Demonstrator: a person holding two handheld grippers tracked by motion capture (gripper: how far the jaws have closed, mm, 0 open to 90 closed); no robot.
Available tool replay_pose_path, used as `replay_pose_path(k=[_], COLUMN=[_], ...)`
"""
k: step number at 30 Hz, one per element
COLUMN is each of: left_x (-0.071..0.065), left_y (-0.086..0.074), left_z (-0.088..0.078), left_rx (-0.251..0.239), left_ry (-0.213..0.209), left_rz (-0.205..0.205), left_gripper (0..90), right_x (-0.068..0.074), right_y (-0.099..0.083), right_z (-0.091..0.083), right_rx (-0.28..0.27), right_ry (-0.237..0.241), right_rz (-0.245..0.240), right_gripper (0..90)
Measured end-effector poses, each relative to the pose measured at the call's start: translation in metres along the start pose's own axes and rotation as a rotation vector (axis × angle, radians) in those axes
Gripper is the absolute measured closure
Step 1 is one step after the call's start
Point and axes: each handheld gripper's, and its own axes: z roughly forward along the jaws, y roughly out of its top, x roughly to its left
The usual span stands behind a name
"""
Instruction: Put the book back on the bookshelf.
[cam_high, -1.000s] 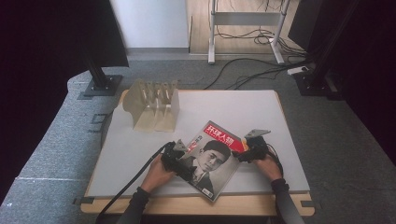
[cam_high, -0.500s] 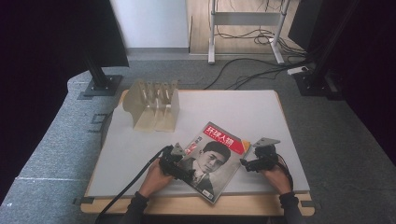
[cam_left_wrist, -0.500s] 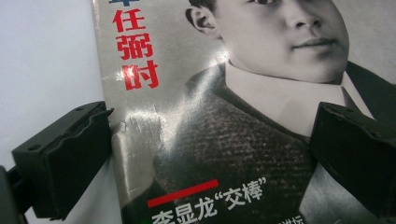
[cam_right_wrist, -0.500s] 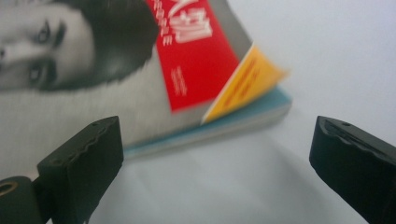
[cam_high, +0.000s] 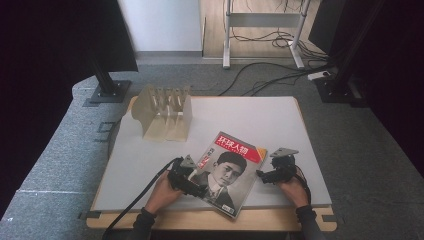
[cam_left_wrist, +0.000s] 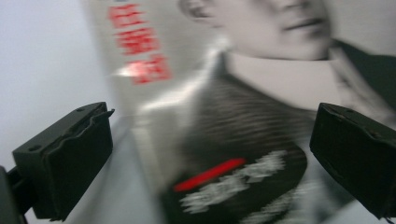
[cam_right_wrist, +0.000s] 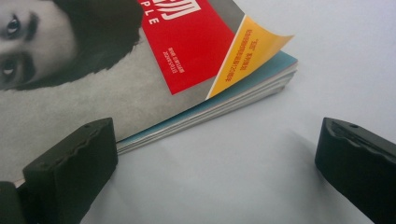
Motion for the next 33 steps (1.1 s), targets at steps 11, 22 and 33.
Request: replay_pose_path(k=[11, 22, 33], left_x=[0.048, 0.044, 0.022], left_y=[-0.005, -0.012, -0.015], left_z=[-0.011, -0.005, -0.006], left_rx=[-0.021, -0.037, -0.042], left_ry=[0.163, 0.171, 0.166], left_rz=[-0.082, -0.115, -0.092], left_gripper=[0.0, 0.0, 0.0], right_x=[-0.008, -0.015, -0.026], right_y=[0.018, 0.038, 0.057], right_z=[0.017, 0.035, 0.053], right_rx=[0.013, 0.025, 0.04], right_ry=[-0.018, -0.037, -0.058], right_rz=[0.007, 0.011, 0.043], right_gripper=[0.0, 0.0, 0.0])
